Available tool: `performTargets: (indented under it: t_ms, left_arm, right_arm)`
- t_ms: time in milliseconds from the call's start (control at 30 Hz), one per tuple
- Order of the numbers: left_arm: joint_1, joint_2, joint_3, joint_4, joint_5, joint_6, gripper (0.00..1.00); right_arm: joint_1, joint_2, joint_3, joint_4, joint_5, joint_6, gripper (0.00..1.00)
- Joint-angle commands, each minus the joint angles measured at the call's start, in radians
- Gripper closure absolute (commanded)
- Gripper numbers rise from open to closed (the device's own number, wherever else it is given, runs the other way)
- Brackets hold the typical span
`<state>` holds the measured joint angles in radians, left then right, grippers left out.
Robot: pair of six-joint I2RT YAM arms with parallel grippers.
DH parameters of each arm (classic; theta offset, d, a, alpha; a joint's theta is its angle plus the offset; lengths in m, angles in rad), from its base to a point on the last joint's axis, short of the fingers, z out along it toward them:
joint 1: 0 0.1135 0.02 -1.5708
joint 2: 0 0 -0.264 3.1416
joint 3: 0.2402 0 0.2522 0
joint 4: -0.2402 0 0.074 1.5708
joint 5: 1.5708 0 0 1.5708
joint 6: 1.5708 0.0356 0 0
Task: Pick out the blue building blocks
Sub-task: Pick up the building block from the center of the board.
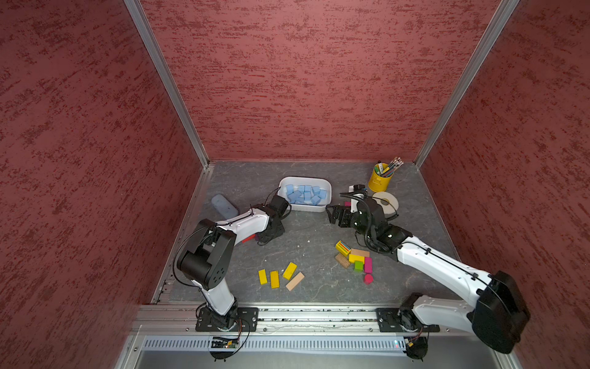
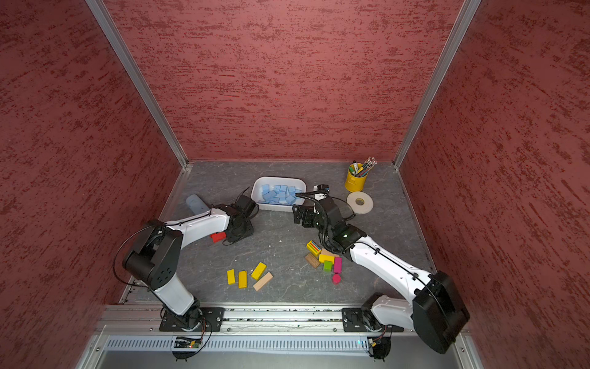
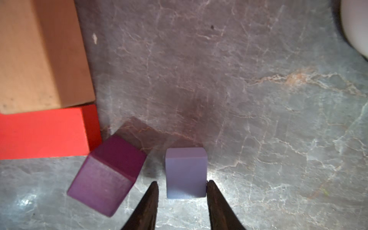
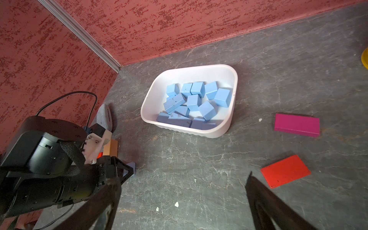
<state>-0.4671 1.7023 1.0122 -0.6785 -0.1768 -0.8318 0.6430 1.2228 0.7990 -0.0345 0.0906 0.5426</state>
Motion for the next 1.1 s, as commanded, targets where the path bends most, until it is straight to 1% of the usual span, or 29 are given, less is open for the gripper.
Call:
performTargets:
  t_ms: [0,100,233,433,633,867,1067]
  left_arm:
    - [0.006,0.025,0.011,0.017,0.002,0.016,0.61]
    - [0.007,0.029,0.009,0.022,0.005,0.021,0.64]
    - [0.008,0.039,0.008,0.027,0.009,0.026,0.64]
    - [0.008,0.045,0.010,0.029,0.020,0.030,0.71]
    - [0.009,-0.014,0.023,0.012,0.026,0.033,0.78]
    - [-0.008,-0.130,0.109,-0.027,0.009,0.054,0.82]
    - [-0.013,-0.135,0.241,-0.052,0.017,0.080,0.84]
  right_arm:
    - [-0.006,-0.020,-0.010,0.008,0.013,0.002,0.01]
    - [-0.005,-0.020,-0.010,0.005,0.015,0.002,0.01]
    - [-0.006,-0.017,-0.011,0.004,0.015,0.002,0.01]
    - [-0.005,-0.016,-0.012,0.004,0.017,0.003,0.02]
    - [-0.006,-0.017,-0.012,0.004,0.018,0.001,0.02]
    - [-0.005,-0.023,-0.018,0.009,0.020,0.003,0.01]
    - [-0.005,-0.032,-0.021,0.007,0.022,0.003,0.01]
